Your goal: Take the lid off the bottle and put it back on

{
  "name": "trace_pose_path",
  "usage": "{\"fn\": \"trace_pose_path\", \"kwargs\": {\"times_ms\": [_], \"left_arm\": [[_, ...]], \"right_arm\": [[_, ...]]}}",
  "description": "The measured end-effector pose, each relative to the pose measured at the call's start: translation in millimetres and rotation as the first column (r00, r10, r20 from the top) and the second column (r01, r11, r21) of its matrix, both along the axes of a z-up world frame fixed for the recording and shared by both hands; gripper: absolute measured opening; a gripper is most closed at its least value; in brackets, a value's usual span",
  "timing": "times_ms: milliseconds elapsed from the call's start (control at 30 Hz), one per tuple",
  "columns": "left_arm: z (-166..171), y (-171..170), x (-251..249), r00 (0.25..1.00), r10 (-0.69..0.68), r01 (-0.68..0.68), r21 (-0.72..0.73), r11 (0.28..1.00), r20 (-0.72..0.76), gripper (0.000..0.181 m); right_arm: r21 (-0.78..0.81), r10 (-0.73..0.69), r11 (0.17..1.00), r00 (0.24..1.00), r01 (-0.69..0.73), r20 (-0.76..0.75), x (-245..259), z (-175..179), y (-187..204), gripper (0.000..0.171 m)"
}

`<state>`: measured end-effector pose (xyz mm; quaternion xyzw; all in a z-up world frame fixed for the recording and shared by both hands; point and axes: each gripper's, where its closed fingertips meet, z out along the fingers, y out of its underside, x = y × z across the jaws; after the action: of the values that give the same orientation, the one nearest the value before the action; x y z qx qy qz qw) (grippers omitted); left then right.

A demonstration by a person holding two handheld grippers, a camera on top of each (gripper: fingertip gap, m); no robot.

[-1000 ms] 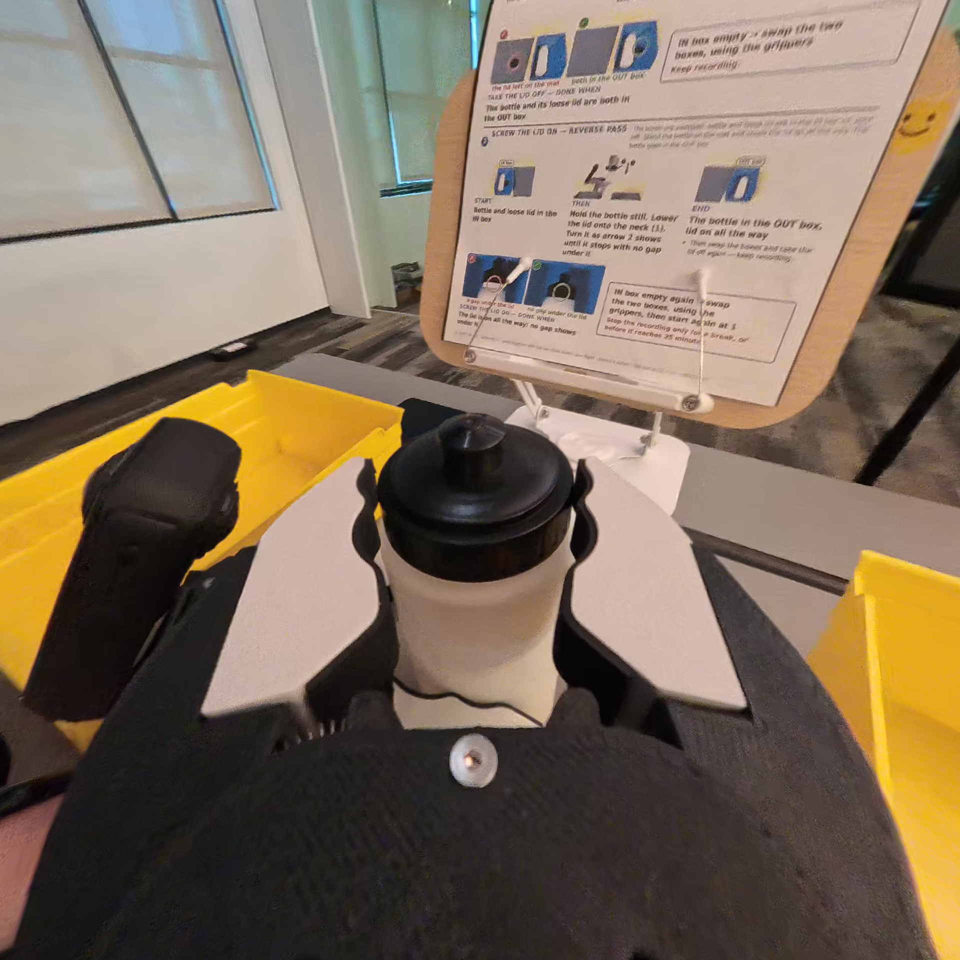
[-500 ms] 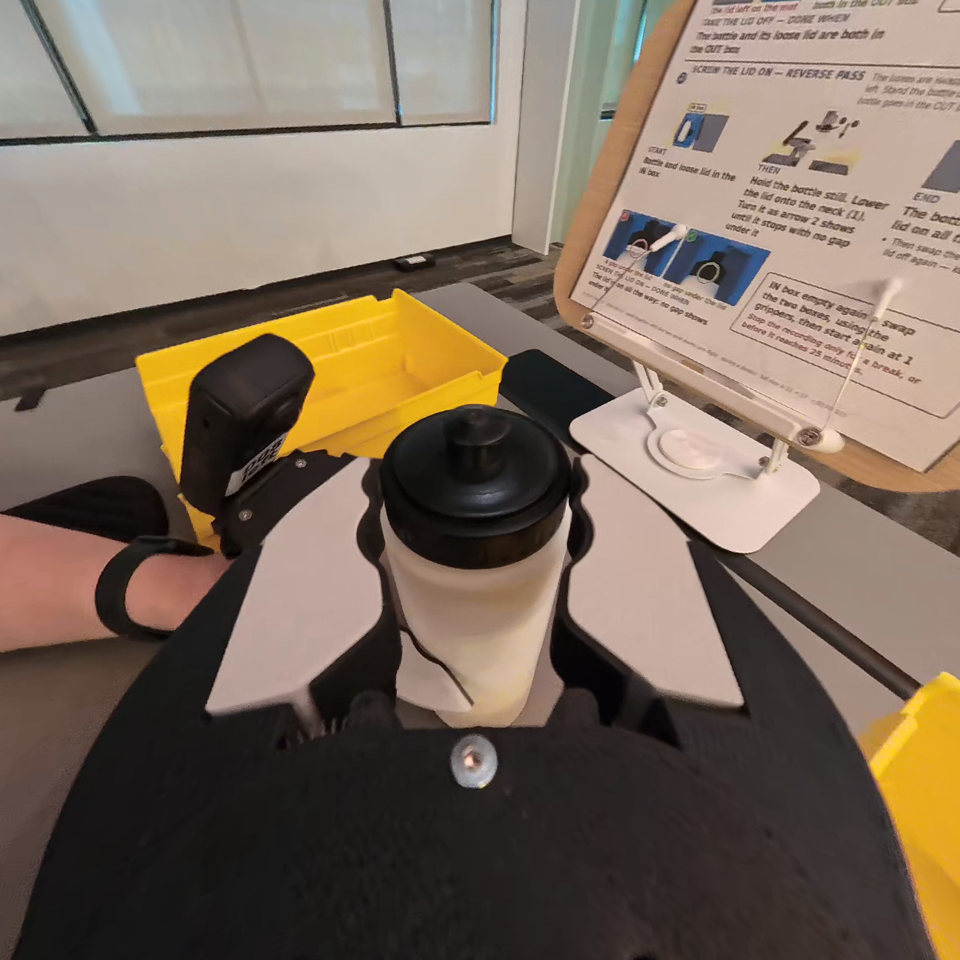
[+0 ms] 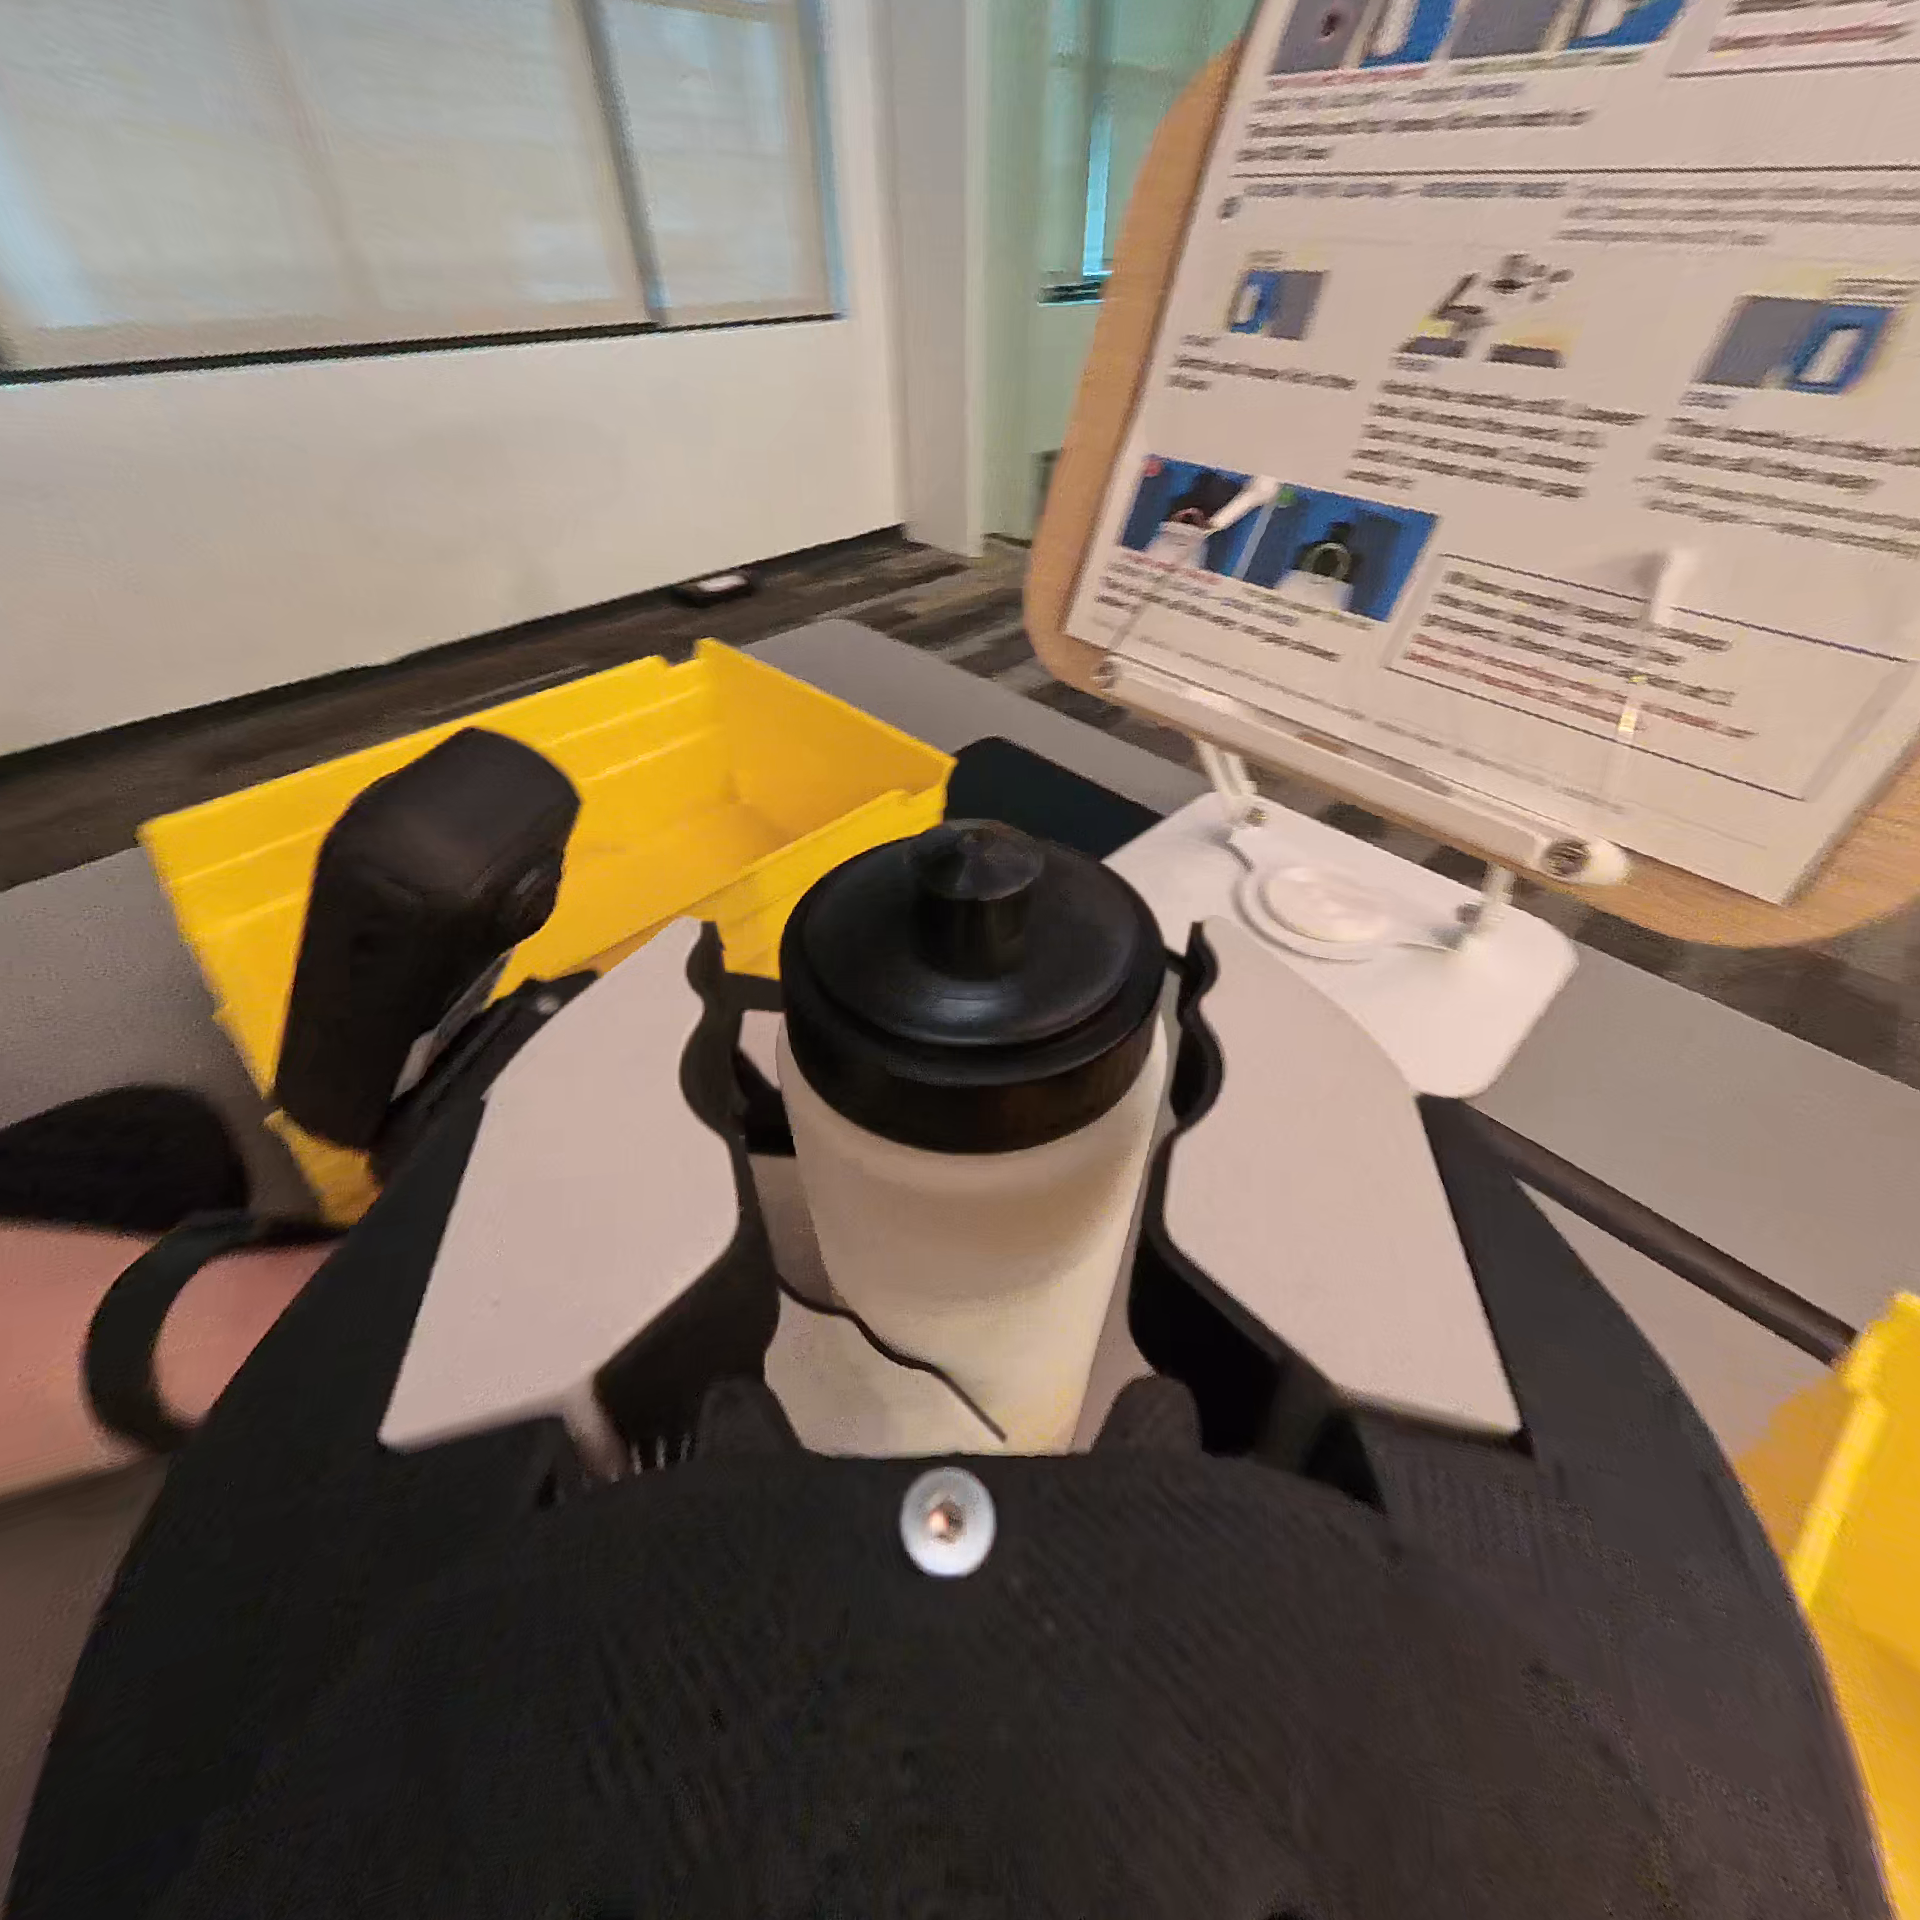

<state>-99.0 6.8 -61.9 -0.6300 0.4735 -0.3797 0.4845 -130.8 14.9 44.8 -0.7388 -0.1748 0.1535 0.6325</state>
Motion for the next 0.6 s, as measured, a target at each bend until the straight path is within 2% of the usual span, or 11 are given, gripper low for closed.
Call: {"fn": "trace_pose_path", "kwargs": {"times_ms": [100,133,233,300,367,433,500,600], "left_arm": [[0,-10,5,0.998,-0.066,0.066,0.003,0.998,0.012,0.084],[0,-12,6,0.997,-0.078,0.078,0.007,0.997,0.013,0.084],[0,-10,5,0.999,-0.050,0.050,0.008,0.999,0.011,0.084],[0,-2,2,1.000,0.011,-0.011,0.006,1.000,0.003,0.084],[0,6,-2,0.997,0.075,-0.075,0.009,0.997,-0.012,0.084],[0,9,-5,0.992,0.124,-0.124,0.009,0.992,-0.016,0.084],[0,11,-9,0.987,0.158,-0.158,0.004,0.987,-0.014,0.084],[0,13,-10,0.985,0.170,-0.169,0.019,0.985,-0.023,0.084]], "right_arm": [[-0.056,0.138,0.989,0.990,-0.139,-0.020,3,-5,-9,0.081],[-0.061,0.140,0.988,0.990,-0.140,-0.004,7,-6,-10,0.073],[-0.049,0.132,0.990,0.991,-0.131,0.011,6,-6,-9,0.073],[-0.036,0.040,0.999,0.999,-0.041,-0.018,6,-6,-2,0.073],[-0.011,-0.115,0.993,0.991,0.114,-0.064,5,-5,5,0.073],[0.034,-0.268,0.963,0.963,0.269,-0.037,4,-4,7,0.073],[0.053,-0.305,0.951,0.952,0.304,0.000,-2,-3,8,0.073],[0.053,-0.254,0.966,0.967,0.254,-0.020,-4,-3,8,0.074]]}}
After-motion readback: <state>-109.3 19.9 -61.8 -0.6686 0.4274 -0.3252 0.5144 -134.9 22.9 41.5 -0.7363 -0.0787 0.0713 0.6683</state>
